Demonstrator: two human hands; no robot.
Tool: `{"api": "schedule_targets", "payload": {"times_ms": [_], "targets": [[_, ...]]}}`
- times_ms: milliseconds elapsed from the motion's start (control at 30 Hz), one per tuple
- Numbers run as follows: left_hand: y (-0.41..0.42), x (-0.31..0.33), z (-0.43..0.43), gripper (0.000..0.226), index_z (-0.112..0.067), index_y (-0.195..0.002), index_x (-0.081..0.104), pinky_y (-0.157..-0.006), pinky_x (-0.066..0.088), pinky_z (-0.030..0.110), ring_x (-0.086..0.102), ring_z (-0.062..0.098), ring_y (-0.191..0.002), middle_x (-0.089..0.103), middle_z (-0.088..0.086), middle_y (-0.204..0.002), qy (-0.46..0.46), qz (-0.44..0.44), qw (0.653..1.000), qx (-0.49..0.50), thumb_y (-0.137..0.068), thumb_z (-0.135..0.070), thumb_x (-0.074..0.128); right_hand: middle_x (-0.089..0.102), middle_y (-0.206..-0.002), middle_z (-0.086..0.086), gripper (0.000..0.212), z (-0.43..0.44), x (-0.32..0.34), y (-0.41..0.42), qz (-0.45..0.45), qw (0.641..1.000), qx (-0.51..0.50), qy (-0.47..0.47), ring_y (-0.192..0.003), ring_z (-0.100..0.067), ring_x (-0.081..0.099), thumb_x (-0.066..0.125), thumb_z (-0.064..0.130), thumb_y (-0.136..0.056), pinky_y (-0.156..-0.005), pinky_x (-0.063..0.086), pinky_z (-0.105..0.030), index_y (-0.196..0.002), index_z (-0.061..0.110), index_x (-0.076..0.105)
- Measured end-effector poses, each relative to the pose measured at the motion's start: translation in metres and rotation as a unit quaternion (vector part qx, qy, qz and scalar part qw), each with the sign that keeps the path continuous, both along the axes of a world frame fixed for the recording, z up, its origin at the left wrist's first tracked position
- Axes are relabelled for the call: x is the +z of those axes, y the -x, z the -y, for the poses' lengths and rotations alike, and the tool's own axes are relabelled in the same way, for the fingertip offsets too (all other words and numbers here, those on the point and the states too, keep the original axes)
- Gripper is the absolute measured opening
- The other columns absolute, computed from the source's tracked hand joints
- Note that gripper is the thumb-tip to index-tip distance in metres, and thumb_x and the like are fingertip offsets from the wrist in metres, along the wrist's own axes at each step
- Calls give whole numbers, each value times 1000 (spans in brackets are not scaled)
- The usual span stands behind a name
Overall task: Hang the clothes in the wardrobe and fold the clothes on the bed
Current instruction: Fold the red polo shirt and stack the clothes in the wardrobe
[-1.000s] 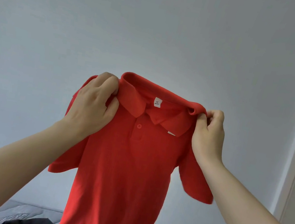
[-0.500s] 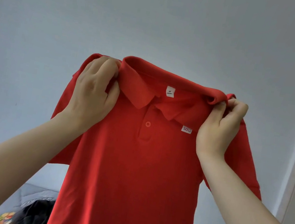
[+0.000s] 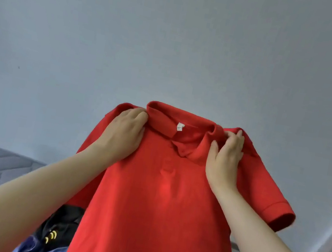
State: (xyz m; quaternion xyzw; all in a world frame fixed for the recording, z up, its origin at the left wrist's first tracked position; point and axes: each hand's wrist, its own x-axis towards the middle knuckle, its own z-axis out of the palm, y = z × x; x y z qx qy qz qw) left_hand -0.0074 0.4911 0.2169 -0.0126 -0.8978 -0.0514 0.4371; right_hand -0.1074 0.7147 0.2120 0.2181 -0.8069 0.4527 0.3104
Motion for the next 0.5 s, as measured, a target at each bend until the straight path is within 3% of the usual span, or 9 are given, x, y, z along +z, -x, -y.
{"api": "schedule_targets", "payload": {"times_ms": [67, 100, 167, 267, 500], "targets": [[25, -64, 6, 37, -1, -128, 50, -105, 34, 37, 43, 31, -131, 39, 15, -147, -61, 174, 982, 38, -91, -4, 46, 0, -160, -23, 65, 11, -65, 19, 161, 979, -27, -124, -149, -32, -2, 48, 17, -99, -118, 9, -55, -151, 3, 12], [31, -93, 8, 39, -2, -131, 48, -104, 36, 37, 43, 29, -131, 34, 13, -151, -89, 237, 966, 58, -92, -5, 45, -3, -160, -22, 73, 14, -95, 23, 213, 966, -22, -149, -149, -32, -4, 48, 19, -99, -119, 8, -52, -153, 5, 0], [32, -145, 9, 35, -3, -126, 50, -97, 41, 40, 51, 31, -121, 42, 14, -143, -111, 313, 941, 71, -92, -6, 43, -1, -161, -20, 79, 19, -148, 18, 274, 947, 16, -169, -149, -31, -2, 49, 17, -98, -121, 8, -45, -153, 4, -7], [12, -207, 6, 28, -3, -117, 55, -92, 42, 38, 53, 30, -113, 55, 13, -123, -124, 358, 923, 58, -91, -9, 46, 9, -160, -18, 78, 19, -209, -7, 314, 922, 65, -218, -149, -28, 5, 52, 17, -97, -119, 10, -35, -152, 2, -1], [-95, -293, 1, 31, -9, -121, 57, -92, 42, 39, 55, 27, -110, 58, 8, -116, -200, 376, 901, 80, -91, -15, 53, 18, -159, -13, 69, 19, -283, -85, 349, 873, 175, -292, -148, -21, 12, 51, 16, -97, -119, 10, -26, -153, 5, 12]]}}
